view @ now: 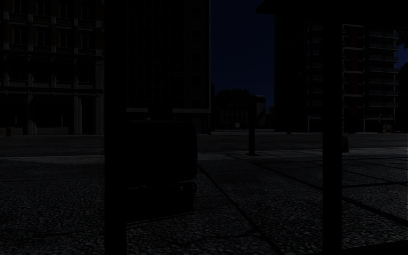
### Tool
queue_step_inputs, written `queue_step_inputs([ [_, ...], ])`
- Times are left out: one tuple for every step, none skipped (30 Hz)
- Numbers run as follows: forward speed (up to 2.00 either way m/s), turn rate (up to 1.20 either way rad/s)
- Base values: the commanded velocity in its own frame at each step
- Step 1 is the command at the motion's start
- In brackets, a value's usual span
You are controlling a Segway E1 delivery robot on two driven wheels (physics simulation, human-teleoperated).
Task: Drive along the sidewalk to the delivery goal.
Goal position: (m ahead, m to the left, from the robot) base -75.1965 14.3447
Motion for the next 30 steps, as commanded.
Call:
queue_step_inputs([
  [0.0, 0.31],
  [0.0, 0.34],
  [0.0, 0.35],
  [0.0, 0.36],
  [0.0, 0.37],
  [0.0, 0.4],
  [0.0, 0.43],
  [0.0, 0.45],
  [0.0, 0.45],
  [0.0, 0.45],
  [0.0, 0.45],
  [0.0, 0.45],
  [0.0, 0.47],
  [0.0, 0.48],
  [0.0, 0.49],
  [0.0, 0.49],
  [0.0, 0.49],
  [0.0, 0.49],
  [0.0, 0.49],
  [0.0, 0.49],
  [0.0, 0.49],
  [0.0, 0.49],
  [0.0, 0.49],
  [0.0, 0.49],
  [0.0, 0.49],
  [0.0, 0.49],
  [0.0, 0.49],
  [0.0, 0.49],
  [0.0, 0.49],
  [0.0, 0.49],
])
